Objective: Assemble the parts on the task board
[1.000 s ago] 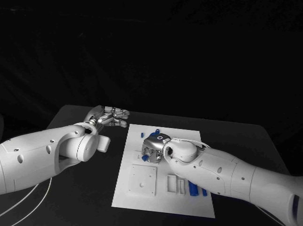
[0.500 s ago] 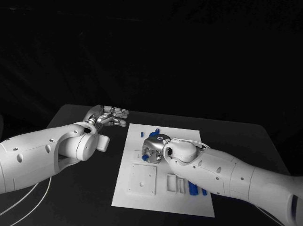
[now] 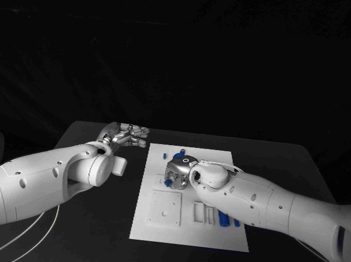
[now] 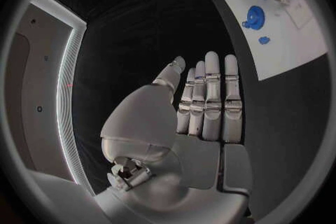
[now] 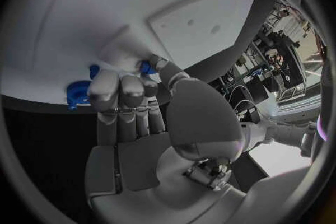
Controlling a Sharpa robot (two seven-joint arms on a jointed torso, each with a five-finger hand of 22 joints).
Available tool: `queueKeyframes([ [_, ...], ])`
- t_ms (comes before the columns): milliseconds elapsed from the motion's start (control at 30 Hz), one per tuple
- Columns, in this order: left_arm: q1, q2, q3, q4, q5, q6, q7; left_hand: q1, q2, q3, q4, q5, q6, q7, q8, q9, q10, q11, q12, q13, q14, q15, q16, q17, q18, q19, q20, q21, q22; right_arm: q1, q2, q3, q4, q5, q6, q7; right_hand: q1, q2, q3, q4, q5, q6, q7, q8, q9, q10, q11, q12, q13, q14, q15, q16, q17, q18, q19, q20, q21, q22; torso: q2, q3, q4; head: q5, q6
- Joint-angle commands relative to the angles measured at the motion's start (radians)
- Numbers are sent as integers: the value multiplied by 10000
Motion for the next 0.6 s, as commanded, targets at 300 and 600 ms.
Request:
queueKeyframes([
  [300, 14, -12, 0, 50, 53, 182, -75, 88, 42, 13, 128, 0, -78, -20, 58, 12, -43, 22, -14, -15, -14, 35, -45, -12, 87, 10, 43, 61, -42, -94, -89, -101, -9, 126, 250, 0, -388, 139, 206, 248, 1969, 639, -41, 50, 21, 19, 28, 70, 42, 14, -4, 112, 83, -91, 342, 18, 127, 1217, 5, 10, -11, -14, -21],
  [600, 14, -43, -4, 44, 53, 176, -109, 90, 7, 2, 179, 3, -127, 1, 39, 6, -81, 38, -25, -15, -24, 44, -58, -18, 85, 12, 50, 56, -83, -94, -167, -108, 117, 264, -471, -180, -749, 7, 126, 444, 1876, 612, -80, 43, 17, 56, -3, 55, 42, 2, -54, 89, 79, -107, 350, -43, 214, 1221, 7, 20, -18, 10, -64],
])
